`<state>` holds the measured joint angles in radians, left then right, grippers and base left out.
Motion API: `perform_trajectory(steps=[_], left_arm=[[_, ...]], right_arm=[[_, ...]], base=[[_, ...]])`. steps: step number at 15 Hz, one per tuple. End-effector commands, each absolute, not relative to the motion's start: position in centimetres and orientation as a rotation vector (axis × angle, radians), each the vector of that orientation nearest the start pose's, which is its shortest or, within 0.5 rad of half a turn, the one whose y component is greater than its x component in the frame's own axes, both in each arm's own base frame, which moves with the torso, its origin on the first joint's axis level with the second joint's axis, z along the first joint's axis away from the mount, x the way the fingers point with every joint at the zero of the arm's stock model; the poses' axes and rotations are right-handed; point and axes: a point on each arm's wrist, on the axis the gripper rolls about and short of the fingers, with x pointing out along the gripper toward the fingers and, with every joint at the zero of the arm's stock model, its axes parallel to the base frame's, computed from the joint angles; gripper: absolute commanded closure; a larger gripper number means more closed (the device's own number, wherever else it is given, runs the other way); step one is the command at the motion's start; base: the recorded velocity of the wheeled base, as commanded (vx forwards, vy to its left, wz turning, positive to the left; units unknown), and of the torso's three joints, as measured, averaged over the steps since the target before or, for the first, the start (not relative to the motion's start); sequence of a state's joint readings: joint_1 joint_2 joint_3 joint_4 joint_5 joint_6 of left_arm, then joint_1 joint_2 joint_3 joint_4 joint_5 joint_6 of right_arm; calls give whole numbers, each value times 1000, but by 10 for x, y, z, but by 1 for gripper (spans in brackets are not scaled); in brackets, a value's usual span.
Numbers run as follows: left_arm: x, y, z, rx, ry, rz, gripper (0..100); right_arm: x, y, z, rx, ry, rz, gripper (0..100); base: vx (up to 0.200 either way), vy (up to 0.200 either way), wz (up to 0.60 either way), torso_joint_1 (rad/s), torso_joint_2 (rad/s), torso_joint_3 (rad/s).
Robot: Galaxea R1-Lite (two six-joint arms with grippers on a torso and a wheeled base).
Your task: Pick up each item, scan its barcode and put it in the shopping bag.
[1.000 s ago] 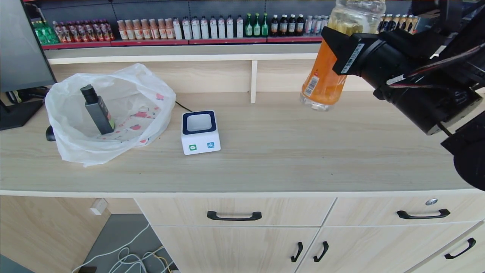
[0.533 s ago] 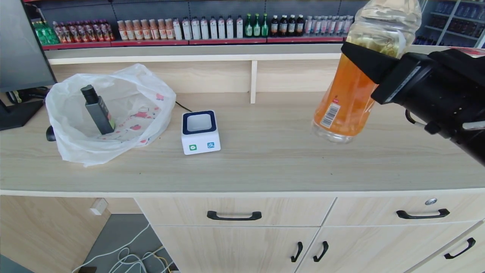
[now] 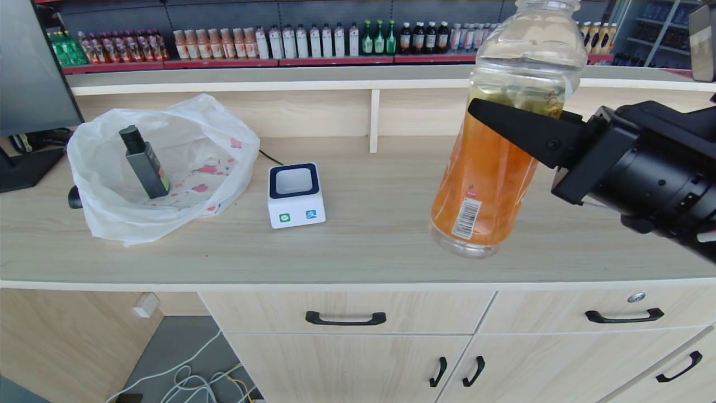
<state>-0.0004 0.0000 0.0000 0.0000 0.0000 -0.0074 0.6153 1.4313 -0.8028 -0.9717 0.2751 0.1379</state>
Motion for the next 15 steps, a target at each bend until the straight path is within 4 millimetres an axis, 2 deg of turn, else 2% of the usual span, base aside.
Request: perform_trajectory(steps=[1, 4, 7, 10, 12, 15], left_arm=[[-23, 0, 75, -8, 0, -2, 0], [-23, 0, 75, -8, 0, 0, 0], [-23, 0, 76, -8, -2, 0, 0], [-23, 0, 75, -8, 0, 0, 0], [-23, 0, 75, -8, 0, -2, 0], [-23, 0, 75, -8, 0, 0, 0]], right_arm=[[194, 150, 288, 222, -260, 950, 100], [180, 167, 296, 317, -233, 1063, 100], [178, 184, 292, 339, -200, 1127, 100], [172, 206, 303, 430, -175, 1218, 100], [170, 215, 305, 466, -160, 1250, 100], [170, 216, 305, 507, -140, 1258, 100]], base=[[0, 0, 0, 0, 0, 0], [0, 0, 0, 0, 0, 0], [0, 0, 0, 0, 0, 0], [0, 0, 0, 0, 0, 0], [0, 0, 0, 0, 0, 0], [0, 0, 0, 0, 0, 0]])
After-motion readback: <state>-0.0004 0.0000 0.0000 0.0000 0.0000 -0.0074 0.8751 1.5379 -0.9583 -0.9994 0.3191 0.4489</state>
